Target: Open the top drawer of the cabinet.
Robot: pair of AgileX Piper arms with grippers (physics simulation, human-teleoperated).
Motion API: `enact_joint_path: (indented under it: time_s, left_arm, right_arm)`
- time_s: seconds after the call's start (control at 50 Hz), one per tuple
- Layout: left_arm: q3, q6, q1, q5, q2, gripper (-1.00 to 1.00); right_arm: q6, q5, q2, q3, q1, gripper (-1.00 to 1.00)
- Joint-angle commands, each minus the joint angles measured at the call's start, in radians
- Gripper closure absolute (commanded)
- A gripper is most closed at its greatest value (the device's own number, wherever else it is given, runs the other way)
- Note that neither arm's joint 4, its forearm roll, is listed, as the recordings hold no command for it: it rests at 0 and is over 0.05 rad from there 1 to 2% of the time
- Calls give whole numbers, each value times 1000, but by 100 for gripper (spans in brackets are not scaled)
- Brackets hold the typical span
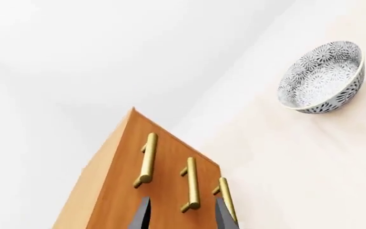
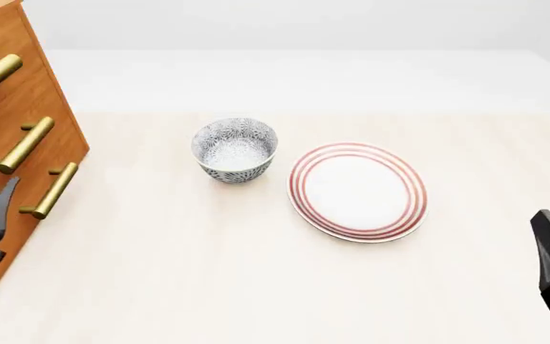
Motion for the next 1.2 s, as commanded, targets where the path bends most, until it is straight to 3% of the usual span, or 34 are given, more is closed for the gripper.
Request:
enact_joint_path:
  time_s: [0.02,0.2,0.68,0.9,1.06,1.14,1.2]
  left_arm:
    - [-23,148,1,-70,106,-100]
    - [1,254,20,-185,189,-100]
    - [-27,425,62,-313,303,-100]
    - [-2,515,97,-468,425,-100]
    - [-2,534,128,-552,502,-100]
    - [-40,498,129,-521,514,-100]
    - [-37,512,142,-558,546,-100]
  right_arm:
    - [0,0,0,0,0,-100]
    - [0,0,0,0,0,-100]
    - [0,0,0,0,0,-100]
    - [0,0,0,0,0,-100]
    - [0,0,0,0,0,-100]
    - [0,0,0,0,0,-100]
    - [0,0,0,0,0,-100]
